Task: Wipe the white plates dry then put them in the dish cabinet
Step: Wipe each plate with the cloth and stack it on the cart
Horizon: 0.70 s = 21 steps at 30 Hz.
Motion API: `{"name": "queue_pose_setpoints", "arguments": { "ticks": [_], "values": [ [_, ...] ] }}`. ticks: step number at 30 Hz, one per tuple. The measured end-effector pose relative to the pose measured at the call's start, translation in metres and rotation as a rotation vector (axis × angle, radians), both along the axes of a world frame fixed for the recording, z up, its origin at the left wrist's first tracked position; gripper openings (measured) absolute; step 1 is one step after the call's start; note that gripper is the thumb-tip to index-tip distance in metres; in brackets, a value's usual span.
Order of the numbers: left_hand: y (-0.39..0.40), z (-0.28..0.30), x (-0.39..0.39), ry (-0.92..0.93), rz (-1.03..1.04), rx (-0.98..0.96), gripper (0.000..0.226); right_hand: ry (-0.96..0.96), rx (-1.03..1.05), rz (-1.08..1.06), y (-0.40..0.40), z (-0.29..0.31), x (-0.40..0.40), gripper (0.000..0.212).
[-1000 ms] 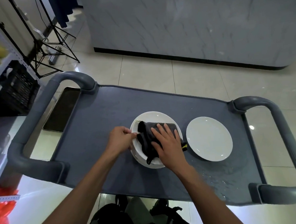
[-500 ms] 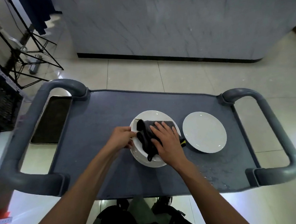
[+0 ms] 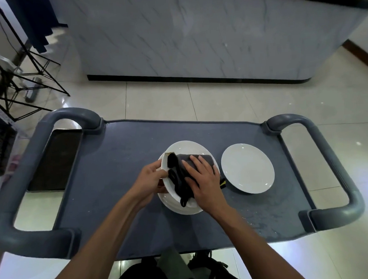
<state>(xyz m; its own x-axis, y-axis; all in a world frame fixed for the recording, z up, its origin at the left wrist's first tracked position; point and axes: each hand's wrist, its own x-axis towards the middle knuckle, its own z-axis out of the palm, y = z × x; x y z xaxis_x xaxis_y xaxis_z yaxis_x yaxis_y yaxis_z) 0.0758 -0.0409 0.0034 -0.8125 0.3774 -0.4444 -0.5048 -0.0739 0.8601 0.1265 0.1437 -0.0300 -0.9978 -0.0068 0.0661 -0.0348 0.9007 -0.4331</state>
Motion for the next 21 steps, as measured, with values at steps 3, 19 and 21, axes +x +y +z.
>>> {"name": "queue_pose_setpoints", "arguments": {
  "ticks": [3,19,21],
  "values": [
    [-0.003,0.000,0.002,0.031,-0.028,0.025,0.043,0.002,-0.014,0.003,-0.002,0.004,-0.002,0.047],
    [-0.006,0.015,0.002,0.110,0.097,0.110,0.053,0.243,0.065,-0.137,-0.015,0.054,-0.060,0.048],
    [-0.006,0.017,0.003,0.094,0.150,0.137,0.052,0.247,0.080,-0.157,-0.010,0.058,-0.065,0.047]
  ]
}}
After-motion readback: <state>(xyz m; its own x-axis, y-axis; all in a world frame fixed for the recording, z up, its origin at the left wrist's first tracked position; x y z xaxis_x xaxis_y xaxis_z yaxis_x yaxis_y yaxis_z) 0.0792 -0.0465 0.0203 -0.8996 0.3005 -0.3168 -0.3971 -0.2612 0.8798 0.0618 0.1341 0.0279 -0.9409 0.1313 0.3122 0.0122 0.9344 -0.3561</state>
